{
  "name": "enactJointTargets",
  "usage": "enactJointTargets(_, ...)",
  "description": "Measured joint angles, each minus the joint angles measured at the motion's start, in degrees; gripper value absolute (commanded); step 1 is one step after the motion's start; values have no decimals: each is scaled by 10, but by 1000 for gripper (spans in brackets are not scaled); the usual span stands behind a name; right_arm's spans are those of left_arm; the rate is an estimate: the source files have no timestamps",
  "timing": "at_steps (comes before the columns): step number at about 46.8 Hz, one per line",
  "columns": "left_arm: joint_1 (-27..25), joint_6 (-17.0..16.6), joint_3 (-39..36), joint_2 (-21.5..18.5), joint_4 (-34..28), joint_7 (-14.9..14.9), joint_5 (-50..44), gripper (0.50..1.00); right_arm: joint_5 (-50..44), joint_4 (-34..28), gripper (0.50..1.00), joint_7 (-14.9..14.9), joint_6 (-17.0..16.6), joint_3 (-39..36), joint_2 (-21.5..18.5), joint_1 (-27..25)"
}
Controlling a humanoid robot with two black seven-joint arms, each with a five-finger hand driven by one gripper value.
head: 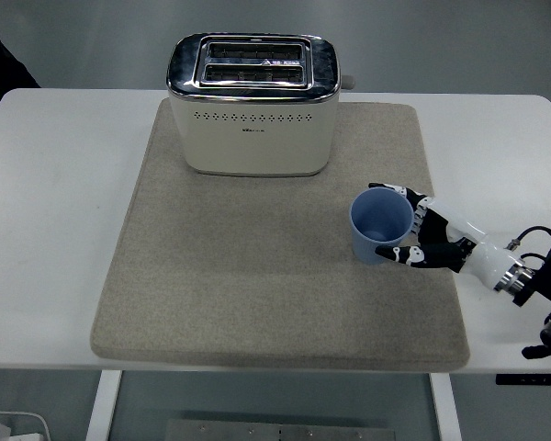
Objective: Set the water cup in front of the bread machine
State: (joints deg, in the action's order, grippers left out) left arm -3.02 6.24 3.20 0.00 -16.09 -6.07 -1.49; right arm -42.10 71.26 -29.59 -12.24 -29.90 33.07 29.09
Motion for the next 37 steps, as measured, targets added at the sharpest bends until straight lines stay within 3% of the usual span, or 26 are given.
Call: enactJointTargets(37, 0, 0, 1, 0, 0, 0, 0, 1000, 0, -20, 924, 1, 3, -3, -27, 3)
